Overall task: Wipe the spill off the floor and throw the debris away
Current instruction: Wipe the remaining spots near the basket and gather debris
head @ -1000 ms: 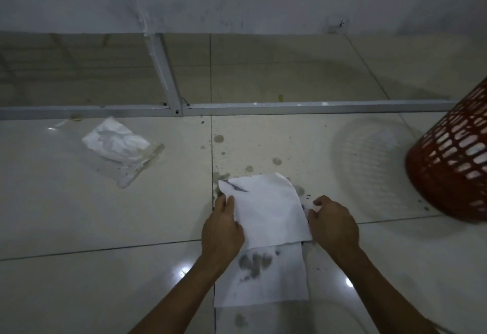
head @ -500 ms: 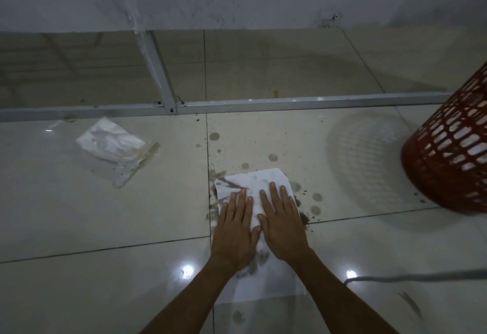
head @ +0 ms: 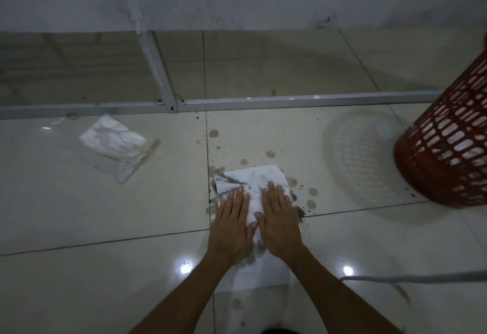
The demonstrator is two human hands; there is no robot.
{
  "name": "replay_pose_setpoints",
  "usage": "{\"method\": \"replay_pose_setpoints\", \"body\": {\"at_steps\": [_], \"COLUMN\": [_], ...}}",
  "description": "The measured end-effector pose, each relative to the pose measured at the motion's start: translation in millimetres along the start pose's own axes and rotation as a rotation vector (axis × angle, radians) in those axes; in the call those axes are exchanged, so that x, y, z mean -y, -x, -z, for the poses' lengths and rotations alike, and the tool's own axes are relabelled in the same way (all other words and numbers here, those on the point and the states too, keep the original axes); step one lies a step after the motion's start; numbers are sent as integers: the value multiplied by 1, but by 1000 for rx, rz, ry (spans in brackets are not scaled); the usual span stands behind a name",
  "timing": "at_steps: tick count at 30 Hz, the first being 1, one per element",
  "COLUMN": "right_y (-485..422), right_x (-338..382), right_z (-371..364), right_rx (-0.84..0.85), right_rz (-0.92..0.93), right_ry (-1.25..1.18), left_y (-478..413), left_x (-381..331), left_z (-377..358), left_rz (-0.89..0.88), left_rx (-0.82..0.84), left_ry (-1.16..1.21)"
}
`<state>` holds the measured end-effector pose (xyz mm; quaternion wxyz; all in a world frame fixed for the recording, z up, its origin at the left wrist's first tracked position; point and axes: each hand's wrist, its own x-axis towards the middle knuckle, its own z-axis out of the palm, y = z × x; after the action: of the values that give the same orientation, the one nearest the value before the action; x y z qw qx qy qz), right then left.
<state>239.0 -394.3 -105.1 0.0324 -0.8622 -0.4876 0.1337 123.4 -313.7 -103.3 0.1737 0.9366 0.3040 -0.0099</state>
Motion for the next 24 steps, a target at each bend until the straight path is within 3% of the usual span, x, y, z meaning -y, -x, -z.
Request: {"method": "replay_pose_setpoints", "body": {"at_steps": [6,11,15,24], "right_y": [18,57,61,32], "right_x": [0,-12,-39,-65], "right_z": [3,4,14,18], "right_rx": [29,96,157,202], "right_rz": [20,236,392,450], "right_ry": [-24,-63,89,200], "left_y": [20,58,63,56], "left_x": [-3,-1,17,25], "left_z": [6,4,4,11], "left_rz": [-7,-99,-169,-213], "left_rx": [68,111,158,230], "left_ry": [19,-39,-119,-228]}}
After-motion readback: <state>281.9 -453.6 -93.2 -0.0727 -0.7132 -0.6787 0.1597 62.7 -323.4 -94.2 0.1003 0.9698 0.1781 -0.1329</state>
